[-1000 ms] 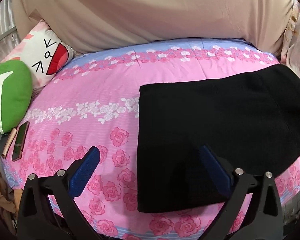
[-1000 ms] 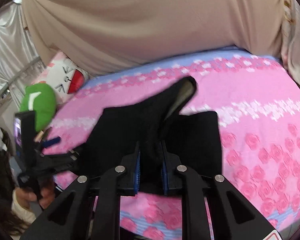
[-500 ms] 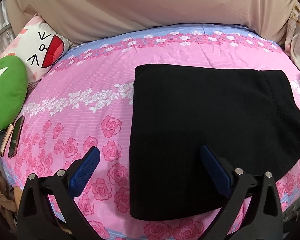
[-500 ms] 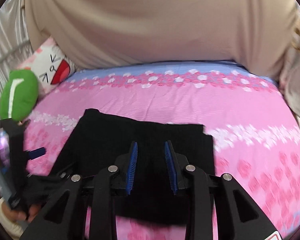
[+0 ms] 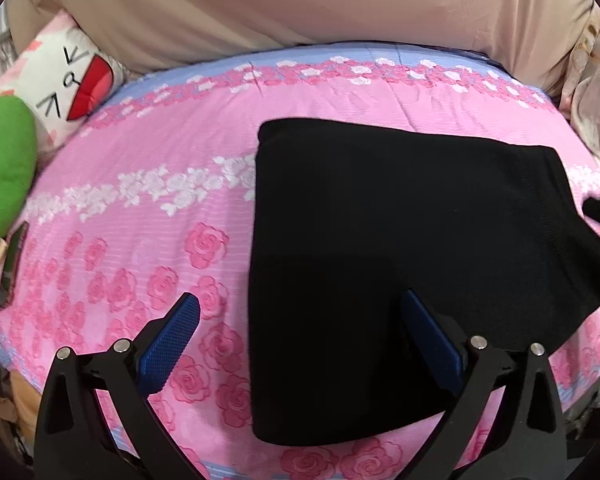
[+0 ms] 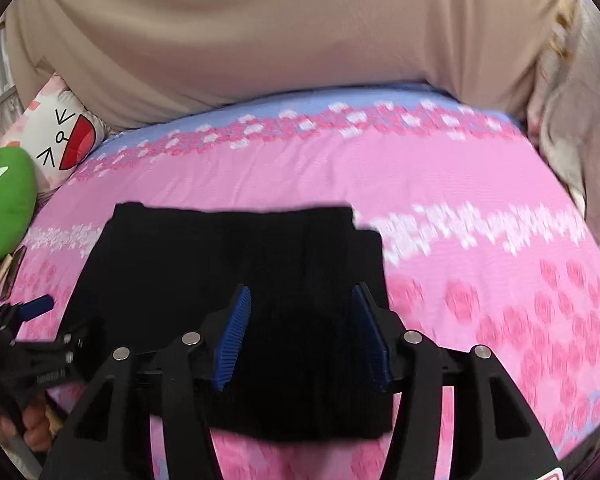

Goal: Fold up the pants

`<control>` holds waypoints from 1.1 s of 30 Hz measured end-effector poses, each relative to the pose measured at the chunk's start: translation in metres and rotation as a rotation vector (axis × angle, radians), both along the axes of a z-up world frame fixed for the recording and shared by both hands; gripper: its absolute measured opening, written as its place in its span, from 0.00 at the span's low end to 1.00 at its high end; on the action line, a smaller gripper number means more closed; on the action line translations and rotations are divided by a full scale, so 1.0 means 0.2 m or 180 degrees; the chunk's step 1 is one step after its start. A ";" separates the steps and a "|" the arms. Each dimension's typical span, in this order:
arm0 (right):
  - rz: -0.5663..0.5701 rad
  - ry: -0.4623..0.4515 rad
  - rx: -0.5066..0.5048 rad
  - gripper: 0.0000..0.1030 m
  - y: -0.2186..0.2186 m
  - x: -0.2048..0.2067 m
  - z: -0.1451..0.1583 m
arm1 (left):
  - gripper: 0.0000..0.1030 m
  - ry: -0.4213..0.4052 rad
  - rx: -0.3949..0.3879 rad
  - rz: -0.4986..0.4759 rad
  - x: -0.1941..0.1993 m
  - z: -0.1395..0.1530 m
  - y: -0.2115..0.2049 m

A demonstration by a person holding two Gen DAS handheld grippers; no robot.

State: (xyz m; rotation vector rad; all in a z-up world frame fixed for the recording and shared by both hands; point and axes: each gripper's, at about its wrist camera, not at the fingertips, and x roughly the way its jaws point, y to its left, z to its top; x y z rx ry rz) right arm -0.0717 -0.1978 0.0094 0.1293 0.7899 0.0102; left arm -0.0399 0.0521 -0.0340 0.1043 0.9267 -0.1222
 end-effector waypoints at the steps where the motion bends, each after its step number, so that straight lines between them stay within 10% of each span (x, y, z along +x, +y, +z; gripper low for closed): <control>1: -0.0013 0.0039 0.0037 0.53 -0.01 -0.02 -0.02 | 0.96 0.0032 -0.0074 -0.0011 0.00 0.00 0.00; 7: 0.0167 0.0254 0.0345 0.57 -0.01 -0.07 -0.15 | 0.96 0.0295 -0.0537 -0.0180 0.02 -0.07 0.01; 11: 0.0148 0.0180 0.0336 0.19 0.01 -0.08 -0.13 | 0.96 0.0383 -0.0657 -0.0105 0.04 -0.07 0.03; 14: 0.0140 -0.0025 0.0321 0.18 -0.02 -0.15 -0.04 | 0.96 0.0168 -0.0546 -0.0041 0.00 0.01 0.05; 22: -0.0207 0.0082 0.0473 0.75 -0.17 -0.19 -0.14 | 0.96 0.0335 -0.0504 0.0019 0.03 -0.08 0.01; 33: -0.0014 0.0444 0.1007 0.84 -0.15 -0.06 -0.31 | 0.96 0.0521 -0.0772 0.0086 0.09 -0.16 0.04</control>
